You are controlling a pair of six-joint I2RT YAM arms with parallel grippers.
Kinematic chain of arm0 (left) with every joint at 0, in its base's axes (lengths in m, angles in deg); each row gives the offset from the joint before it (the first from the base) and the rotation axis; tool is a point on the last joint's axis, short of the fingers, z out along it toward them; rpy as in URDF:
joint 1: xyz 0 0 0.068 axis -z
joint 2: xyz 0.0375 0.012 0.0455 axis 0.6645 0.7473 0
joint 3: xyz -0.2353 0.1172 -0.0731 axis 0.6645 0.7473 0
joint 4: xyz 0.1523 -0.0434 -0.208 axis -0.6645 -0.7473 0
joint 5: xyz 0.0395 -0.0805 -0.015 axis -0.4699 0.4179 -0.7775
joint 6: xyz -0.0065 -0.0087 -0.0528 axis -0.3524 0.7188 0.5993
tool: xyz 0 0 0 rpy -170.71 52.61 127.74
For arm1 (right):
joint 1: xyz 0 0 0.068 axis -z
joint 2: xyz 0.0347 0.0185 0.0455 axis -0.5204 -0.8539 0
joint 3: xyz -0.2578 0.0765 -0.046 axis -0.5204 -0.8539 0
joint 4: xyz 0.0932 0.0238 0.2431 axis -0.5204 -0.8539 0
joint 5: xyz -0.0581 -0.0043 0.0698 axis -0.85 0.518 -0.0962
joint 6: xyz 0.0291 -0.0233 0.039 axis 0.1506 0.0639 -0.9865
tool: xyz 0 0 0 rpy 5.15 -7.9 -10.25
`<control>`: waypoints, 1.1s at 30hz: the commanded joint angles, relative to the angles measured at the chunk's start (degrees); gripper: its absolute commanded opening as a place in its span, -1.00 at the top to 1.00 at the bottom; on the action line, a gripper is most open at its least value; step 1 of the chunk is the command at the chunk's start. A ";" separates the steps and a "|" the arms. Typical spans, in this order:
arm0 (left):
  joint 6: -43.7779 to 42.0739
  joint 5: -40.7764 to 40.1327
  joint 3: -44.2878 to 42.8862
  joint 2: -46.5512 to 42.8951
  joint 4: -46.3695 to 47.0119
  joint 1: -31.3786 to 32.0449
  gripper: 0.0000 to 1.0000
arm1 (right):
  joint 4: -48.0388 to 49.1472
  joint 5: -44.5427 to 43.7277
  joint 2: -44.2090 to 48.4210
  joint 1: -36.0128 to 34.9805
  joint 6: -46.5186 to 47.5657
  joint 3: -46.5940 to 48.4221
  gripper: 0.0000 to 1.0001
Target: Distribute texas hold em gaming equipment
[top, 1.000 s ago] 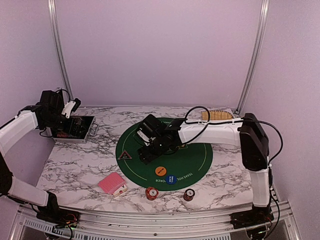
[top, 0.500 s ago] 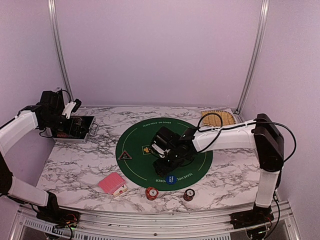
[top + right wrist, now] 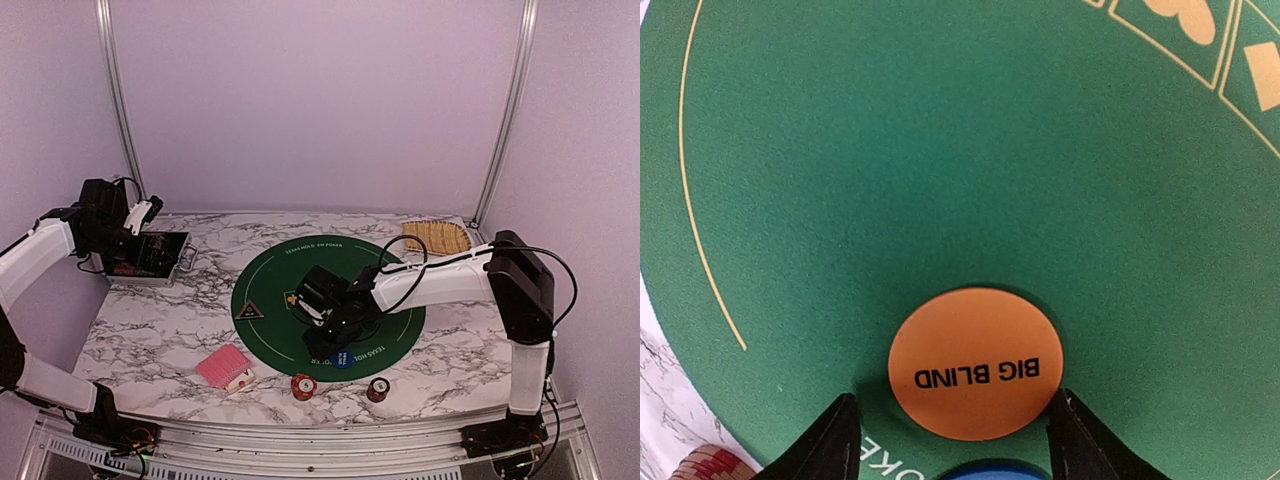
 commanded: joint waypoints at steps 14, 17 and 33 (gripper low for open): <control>-0.19 0.86 -2.48 -0.24 -2.28 -0.28 -0.98 | 3.28 -3.75 -2.25 1.14 -0.84 0.86 0.10; -0.10 0.88 -2.49 -0.24 -2.24 -0.31 -0.98 | 3.40 -5.37 -2.76 1.86 -0.15 1.65 0.19; -0.90 0.57 -2.69 -0.61 -3.15 -0.30 -0.98 | 3.64 -8.82 -6.12 6.73 3.54 10.07 -0.08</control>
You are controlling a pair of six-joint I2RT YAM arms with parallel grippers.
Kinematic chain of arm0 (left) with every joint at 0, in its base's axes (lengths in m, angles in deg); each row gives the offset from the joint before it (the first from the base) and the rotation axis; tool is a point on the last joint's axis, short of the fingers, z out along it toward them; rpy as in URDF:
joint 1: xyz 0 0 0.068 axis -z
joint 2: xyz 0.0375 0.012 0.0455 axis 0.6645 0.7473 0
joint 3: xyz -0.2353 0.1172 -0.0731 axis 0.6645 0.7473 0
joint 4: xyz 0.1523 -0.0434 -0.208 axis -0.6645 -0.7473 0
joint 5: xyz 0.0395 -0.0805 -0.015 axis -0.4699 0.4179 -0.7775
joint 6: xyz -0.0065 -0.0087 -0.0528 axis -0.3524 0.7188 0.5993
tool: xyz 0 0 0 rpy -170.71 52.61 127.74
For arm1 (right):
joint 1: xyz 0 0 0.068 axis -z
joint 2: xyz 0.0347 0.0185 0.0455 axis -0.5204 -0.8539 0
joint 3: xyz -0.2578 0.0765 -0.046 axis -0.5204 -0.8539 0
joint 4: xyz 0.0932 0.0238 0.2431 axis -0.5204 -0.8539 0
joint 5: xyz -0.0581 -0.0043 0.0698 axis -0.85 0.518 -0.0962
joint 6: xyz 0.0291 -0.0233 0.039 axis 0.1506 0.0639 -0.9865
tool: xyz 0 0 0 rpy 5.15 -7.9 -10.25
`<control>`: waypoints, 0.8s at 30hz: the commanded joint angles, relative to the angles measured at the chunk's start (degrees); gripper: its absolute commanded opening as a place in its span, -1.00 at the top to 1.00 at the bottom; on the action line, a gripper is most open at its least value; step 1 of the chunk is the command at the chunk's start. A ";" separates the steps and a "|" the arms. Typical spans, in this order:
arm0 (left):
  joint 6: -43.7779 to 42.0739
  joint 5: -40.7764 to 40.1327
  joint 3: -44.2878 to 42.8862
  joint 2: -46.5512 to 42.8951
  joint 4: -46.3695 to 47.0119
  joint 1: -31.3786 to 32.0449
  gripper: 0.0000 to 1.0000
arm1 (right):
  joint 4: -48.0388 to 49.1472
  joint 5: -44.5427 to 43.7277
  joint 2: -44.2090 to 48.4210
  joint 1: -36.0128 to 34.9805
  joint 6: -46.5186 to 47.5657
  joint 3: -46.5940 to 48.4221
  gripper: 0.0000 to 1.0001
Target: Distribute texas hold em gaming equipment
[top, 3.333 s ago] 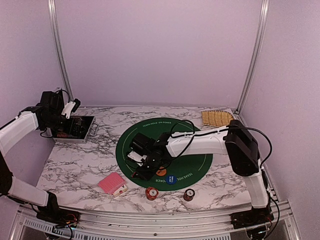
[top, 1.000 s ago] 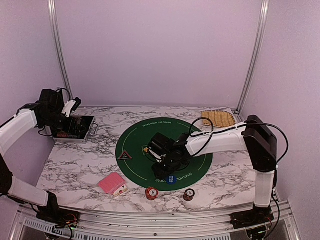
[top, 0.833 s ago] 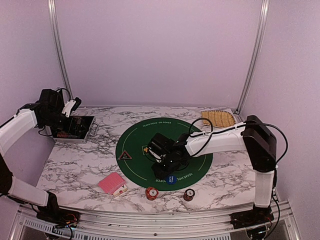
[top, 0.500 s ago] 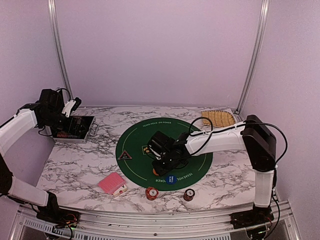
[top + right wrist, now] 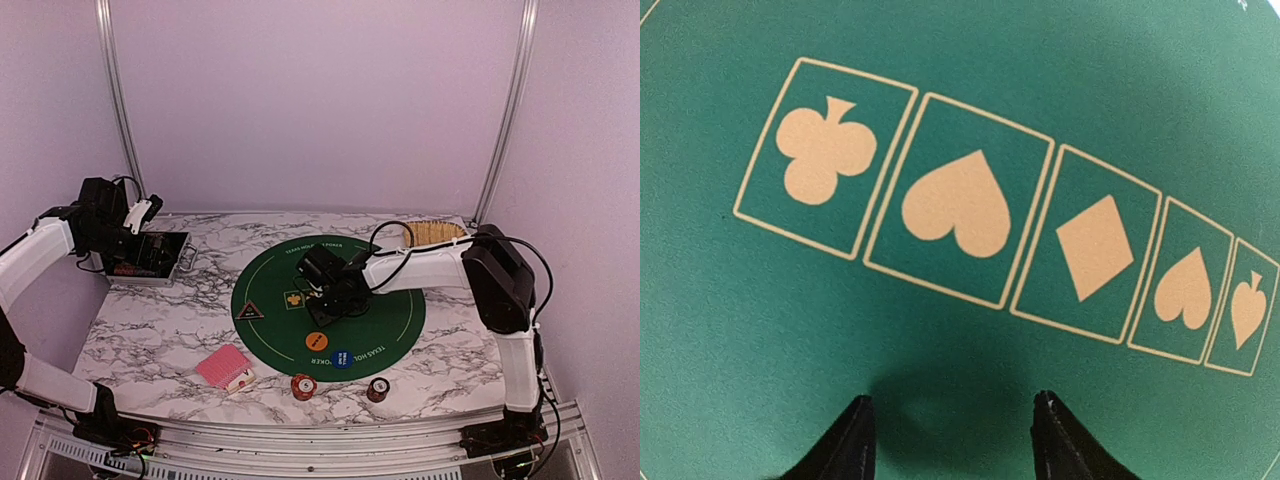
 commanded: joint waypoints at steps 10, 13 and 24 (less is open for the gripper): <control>-0.74 0.67 -2.34 -0.38 -2.30 -0.30 -0.98 | 1.72 3.52 10.34 -5.42 -2.01 -7.68 -0.40; -0.65 0.90 -2.62 -0.37 -2.36 -0.26 -0.98 | 2.66 4.08 10.72 -6.48 -3.21 -9.83 -0.46; -0.81 0.73 -2.63 -0.93 -2.64 -0.30 -0.98 | 3.85 5.66 7.19 -6.90 -3.65 -11.00 -0.38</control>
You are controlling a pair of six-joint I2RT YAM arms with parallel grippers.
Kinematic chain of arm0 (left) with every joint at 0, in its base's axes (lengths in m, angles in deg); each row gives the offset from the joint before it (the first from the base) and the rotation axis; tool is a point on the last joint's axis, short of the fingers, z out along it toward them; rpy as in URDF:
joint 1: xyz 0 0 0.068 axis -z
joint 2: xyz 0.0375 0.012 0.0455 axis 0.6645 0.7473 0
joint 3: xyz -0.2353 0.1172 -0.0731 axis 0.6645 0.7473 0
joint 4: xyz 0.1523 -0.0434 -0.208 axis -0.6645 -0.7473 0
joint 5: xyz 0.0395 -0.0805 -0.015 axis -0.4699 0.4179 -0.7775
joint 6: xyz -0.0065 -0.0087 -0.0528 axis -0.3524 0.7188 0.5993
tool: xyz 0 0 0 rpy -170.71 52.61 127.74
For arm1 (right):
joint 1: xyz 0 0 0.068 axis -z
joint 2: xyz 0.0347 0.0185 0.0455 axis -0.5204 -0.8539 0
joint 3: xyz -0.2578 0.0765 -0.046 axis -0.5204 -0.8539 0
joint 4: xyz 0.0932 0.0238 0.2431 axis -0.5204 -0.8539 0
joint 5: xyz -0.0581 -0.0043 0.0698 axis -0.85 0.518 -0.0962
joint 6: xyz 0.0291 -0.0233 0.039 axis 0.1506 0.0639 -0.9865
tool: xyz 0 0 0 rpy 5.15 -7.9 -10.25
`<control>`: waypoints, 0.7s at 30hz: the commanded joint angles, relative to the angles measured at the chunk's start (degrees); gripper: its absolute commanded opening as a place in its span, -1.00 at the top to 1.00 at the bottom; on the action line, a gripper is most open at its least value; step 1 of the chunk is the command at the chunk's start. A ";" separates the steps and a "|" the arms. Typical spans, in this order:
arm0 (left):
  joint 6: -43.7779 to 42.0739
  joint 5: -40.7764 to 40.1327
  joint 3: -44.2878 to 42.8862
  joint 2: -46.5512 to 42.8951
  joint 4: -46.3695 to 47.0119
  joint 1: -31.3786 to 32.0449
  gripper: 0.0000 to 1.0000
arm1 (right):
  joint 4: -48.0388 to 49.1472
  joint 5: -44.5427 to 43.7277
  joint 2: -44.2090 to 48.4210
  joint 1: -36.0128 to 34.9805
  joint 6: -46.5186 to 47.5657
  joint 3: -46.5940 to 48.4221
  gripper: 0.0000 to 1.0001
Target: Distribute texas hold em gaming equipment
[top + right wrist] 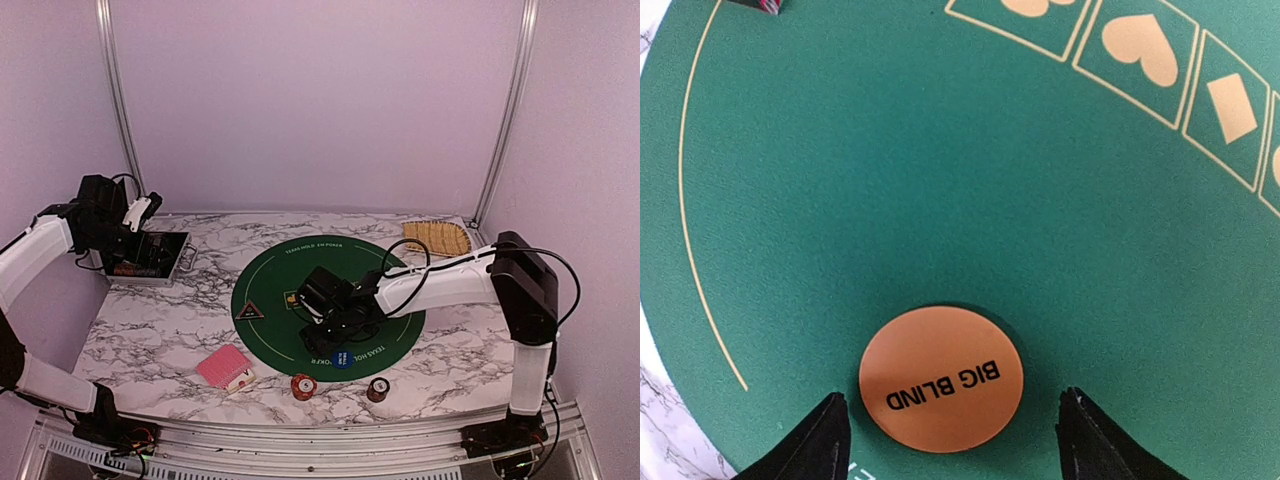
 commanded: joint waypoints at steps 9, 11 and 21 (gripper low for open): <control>-0.63 0.62 -1.94 -0.23 -1.83 -0.26 -0.98 | 1.40 -1.19 -2.81 -0.35 0.07 -1.15 -0.23; -0.55 0.63 -2.10 -0.05 -1.76 -0.33 -0.98 | 1.37 -2.04 -2.88 -0.35 0.06 -1.31 -0.17; -0.43 0.03 -2.30 -0.32 -1.79 -0.26 -0.98 | 1.28 -6.62 -3.92 1.22 1.35 -0.22 0.10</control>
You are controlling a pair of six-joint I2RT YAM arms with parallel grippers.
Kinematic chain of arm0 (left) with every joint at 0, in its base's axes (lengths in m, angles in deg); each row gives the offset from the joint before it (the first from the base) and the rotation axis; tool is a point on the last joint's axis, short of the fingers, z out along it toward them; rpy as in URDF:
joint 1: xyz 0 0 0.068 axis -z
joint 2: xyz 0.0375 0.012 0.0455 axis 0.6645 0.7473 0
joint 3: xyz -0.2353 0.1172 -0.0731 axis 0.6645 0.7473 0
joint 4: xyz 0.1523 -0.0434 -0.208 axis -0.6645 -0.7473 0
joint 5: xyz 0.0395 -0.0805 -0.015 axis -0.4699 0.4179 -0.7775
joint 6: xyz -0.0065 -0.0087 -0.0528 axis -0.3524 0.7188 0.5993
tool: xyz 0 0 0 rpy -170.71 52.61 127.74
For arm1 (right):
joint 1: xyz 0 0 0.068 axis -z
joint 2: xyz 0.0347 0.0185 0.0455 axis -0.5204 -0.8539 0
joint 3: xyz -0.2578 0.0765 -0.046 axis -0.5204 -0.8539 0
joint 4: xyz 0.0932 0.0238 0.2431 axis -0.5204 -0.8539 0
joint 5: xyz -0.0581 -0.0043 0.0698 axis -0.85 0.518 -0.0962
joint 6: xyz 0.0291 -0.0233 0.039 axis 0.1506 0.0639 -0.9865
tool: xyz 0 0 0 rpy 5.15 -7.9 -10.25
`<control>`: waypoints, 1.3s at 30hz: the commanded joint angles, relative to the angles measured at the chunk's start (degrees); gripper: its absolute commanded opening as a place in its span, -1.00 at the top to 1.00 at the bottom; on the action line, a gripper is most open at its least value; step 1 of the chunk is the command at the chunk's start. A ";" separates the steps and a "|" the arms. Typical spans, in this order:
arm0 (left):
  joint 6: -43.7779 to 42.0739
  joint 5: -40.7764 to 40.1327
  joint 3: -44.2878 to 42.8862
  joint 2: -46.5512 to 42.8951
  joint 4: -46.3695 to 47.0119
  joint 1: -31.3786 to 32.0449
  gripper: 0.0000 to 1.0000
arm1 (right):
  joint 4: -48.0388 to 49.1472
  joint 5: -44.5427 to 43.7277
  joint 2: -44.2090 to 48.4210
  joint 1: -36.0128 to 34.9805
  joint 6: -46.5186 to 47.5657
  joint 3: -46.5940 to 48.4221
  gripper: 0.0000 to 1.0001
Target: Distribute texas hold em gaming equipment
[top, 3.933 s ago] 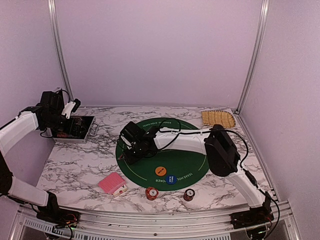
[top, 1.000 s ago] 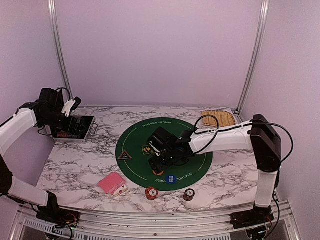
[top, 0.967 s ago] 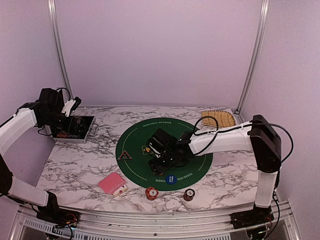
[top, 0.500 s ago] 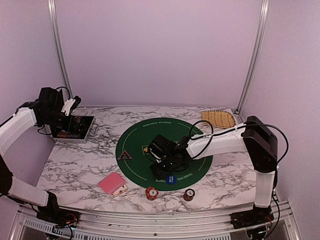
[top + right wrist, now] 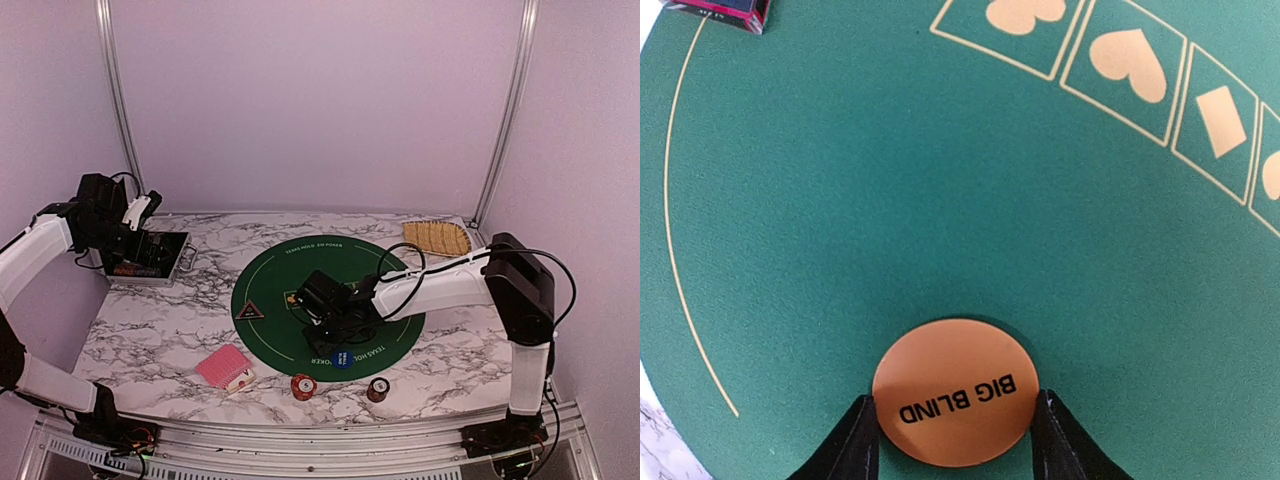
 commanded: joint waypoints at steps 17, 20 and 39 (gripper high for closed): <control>-0.48 -0.30 -1.89 -0.19 -1.67 -0.25 -0.98 | -0.65 -5.63 -8.17 9.27 6.97 8.75 0.23; -0.63 -0.49 -1.93 -0.18 -1.64 -0.28 -0.98 | -0.95 -5.86 -10.58 10.95 8.37 12.45 0.28; -1.00 -1.02 -2.59 1.70 -1.70 -0.28 -0.98 | -2.76 -5.48 -29.11 19.70 14.01 42.12 0.45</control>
